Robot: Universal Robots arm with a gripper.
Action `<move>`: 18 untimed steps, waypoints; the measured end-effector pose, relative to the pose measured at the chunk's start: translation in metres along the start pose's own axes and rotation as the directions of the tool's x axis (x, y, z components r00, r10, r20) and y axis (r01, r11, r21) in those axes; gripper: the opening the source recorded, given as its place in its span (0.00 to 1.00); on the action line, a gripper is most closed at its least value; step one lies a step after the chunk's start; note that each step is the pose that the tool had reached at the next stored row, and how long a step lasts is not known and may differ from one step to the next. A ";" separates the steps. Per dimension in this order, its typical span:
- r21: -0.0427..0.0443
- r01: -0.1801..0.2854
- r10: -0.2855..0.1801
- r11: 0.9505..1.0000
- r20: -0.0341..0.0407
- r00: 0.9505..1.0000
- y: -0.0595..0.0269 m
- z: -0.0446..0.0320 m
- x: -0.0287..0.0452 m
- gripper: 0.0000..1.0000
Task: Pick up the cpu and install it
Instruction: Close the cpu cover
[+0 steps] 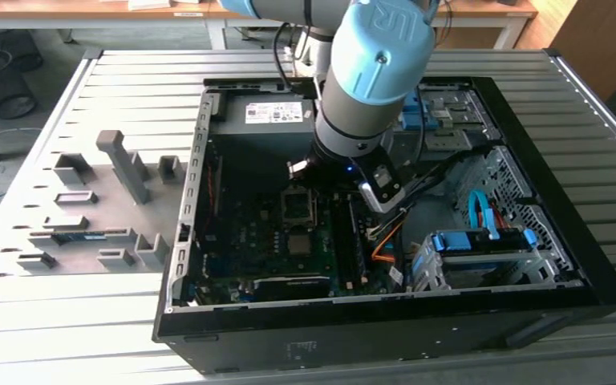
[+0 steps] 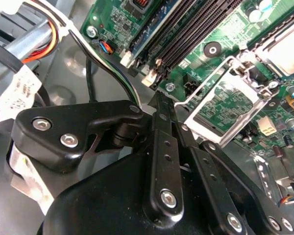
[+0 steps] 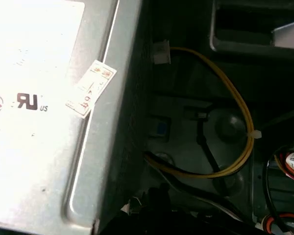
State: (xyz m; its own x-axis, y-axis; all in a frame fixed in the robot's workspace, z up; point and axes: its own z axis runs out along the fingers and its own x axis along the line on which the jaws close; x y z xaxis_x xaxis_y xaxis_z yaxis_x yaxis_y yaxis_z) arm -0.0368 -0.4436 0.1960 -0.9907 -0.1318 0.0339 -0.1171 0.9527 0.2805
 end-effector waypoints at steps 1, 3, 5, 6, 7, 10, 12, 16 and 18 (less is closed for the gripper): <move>-0.001 0.000 0.000 1.000 0.000 1.000 0.0001 0.0002 0.0006 0.10; -0.001 0.000 0.000 1.000 0.001 1.000 0.0002 0.0003 0.0015 0.10; -0.001 0.001 -0.001 1.000 0.003 1.000 0.0003 0.0003 0.0028 0.10; -0.001 0.002 -0.002 1.000 0.004 1.000 0.0004 0.0003 0.0036 0.10; -0.001 0.003 -0.003 1.000 0.006 1.000 0.0006 -0.0001 0.0044 0.10; -0.005 0.004 -0.004 1.000 0.009 1.000 0.0009 -0.0020 0.0051 0.10; -0.010 0.006 -0.006 1.000 0.010 1.000 0.0014 -0.0040 0.0055 0.10; -0.026 0.009 -0.008 1.000 0.012 1.000 0.0020 -0.0088 0.0066 0.10; -0.036 0.011 -0.010 0.999 0.014 1.000 0.0020 -0.0107 0.0072 0.10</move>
State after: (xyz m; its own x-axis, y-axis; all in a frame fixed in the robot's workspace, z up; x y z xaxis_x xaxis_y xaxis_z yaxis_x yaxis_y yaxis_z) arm -0.0434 -0.4456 0.2071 -0.9904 -0.1375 0.0175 -0.1250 0.9407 0.3153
